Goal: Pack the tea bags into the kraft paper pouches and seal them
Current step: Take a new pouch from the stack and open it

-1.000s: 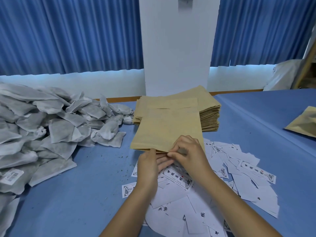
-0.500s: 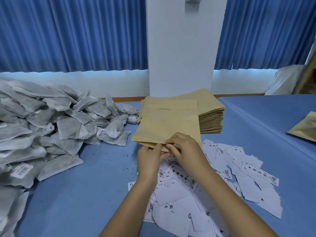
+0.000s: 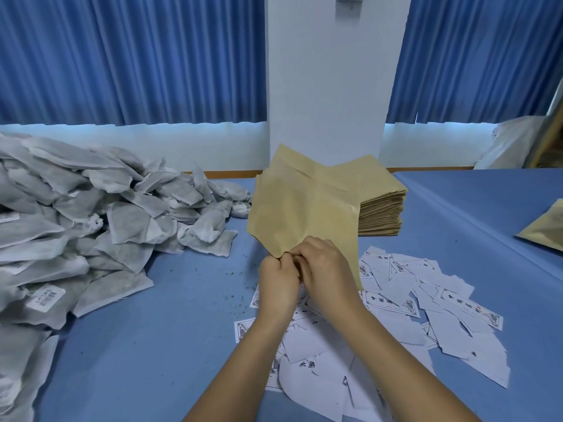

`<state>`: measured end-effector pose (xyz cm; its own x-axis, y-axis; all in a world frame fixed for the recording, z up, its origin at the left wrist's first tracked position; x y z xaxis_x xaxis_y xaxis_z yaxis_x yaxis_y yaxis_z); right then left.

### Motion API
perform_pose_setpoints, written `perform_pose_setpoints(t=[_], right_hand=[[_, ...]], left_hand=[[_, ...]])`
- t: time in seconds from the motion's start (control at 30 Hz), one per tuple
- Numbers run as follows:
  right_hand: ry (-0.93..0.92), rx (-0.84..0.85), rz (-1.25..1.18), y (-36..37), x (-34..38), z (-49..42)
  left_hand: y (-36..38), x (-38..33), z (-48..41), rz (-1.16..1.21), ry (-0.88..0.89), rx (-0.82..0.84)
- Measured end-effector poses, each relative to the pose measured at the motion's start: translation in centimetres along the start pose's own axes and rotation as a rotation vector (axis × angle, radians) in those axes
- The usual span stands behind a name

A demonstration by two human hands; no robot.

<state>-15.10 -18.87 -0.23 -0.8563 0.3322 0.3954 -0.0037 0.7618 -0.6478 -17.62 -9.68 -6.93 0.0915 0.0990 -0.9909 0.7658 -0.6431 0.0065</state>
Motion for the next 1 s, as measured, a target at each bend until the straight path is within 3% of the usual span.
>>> perform_pose_setpoints(t=[0.23, 0.43, 0.53, 0.63, 0.7, 0.83, 1.0], right_hand=[[0.078, -0.061, -0.038, -0.6, -0.5, 0.0], [0.046, -0.077, -0.058, -1.5, -0.4, -0.2], [0.01, -0.15, -0.002, -2.4, 0.2, 0.0], [-0.011, -0.344, 0.003, -5.2, 0.0, 0.2], [0.021, -0.267, 0.037, -4.4, -0.1, 0.0], [0.185, 0.005, 0.342, -1.1, -1.7, -0.4], [0.027, 0.127, 0.311, -0.2, 0.3, -1.3]], left_hand=[[-0.3, 0.3, -0.1, 0.002, -0.016, -0.022], [2.0, 1.0, 0.6, 0.274, -0.16, 0.216], [1.3, 1.5, 0.9, 0.221, -0.203, 0.123], [-1.5, 0.0, 0.5, -0.038, -0.011, -0.09], [-1.8, -1.1, 0.5, -0.132, 0.106, -0.126], [0.4, -0.6, 0.6, -0.193, 0.117, 0.027], [-0.2, 0.9, -0.5, -0.187, -0.004, 0.046]])
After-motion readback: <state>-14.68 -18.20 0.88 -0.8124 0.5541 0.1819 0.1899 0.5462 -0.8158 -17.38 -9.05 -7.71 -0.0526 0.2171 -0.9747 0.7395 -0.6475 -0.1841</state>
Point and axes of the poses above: each hand's wrist, its own z-axis away from the middle knuckle, its own y-axis out of the palm, x = y × z, the point moved 9 cm from there along -z, towards the middle knuckle, and after that the axes turned 2 degrees about -z, right-handed, at the moved point
